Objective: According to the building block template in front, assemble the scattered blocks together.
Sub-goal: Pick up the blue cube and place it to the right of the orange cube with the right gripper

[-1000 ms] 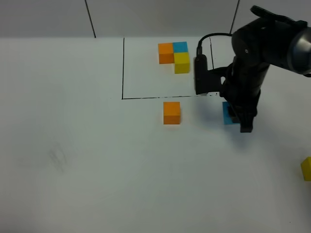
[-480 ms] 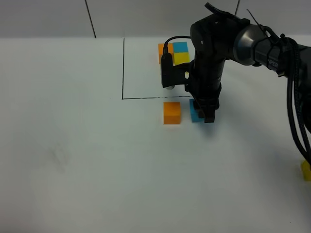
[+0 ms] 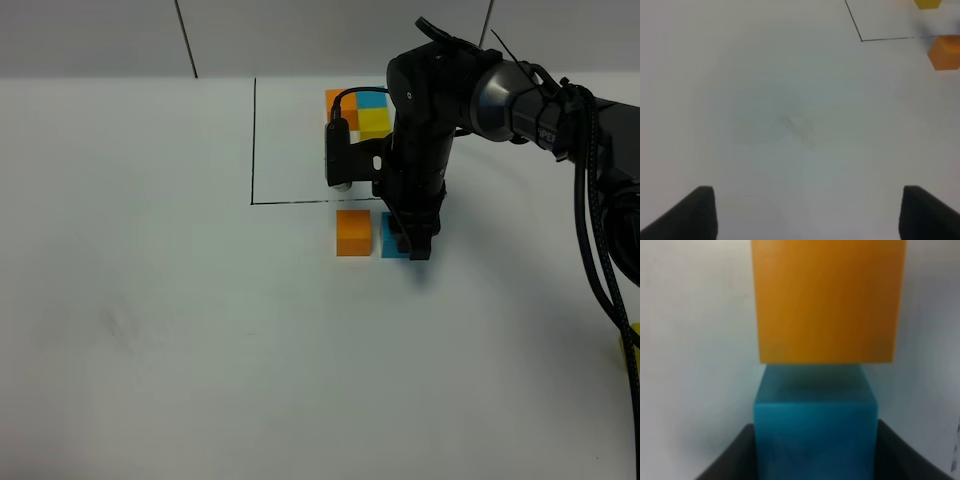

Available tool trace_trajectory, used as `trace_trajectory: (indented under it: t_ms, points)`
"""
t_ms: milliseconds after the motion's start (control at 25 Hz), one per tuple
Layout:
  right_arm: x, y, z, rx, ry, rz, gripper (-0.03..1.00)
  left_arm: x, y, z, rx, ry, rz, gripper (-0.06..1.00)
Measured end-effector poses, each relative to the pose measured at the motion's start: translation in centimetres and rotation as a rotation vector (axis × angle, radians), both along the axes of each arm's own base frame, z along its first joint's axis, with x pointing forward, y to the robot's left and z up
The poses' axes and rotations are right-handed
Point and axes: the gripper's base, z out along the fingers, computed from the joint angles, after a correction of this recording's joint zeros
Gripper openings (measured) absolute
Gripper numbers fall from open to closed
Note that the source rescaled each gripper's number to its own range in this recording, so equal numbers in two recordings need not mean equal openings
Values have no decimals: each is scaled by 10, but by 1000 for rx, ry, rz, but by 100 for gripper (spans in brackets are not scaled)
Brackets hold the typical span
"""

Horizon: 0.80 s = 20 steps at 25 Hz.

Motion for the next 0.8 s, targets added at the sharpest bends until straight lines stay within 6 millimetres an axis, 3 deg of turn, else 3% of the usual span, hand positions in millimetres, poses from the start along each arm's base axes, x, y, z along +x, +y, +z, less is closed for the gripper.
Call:
trace_trajectory:
  t_ms: [800]
  points:
    - [2,2,0,25,-17,-22,23,0,0,0,1,0,0,72]
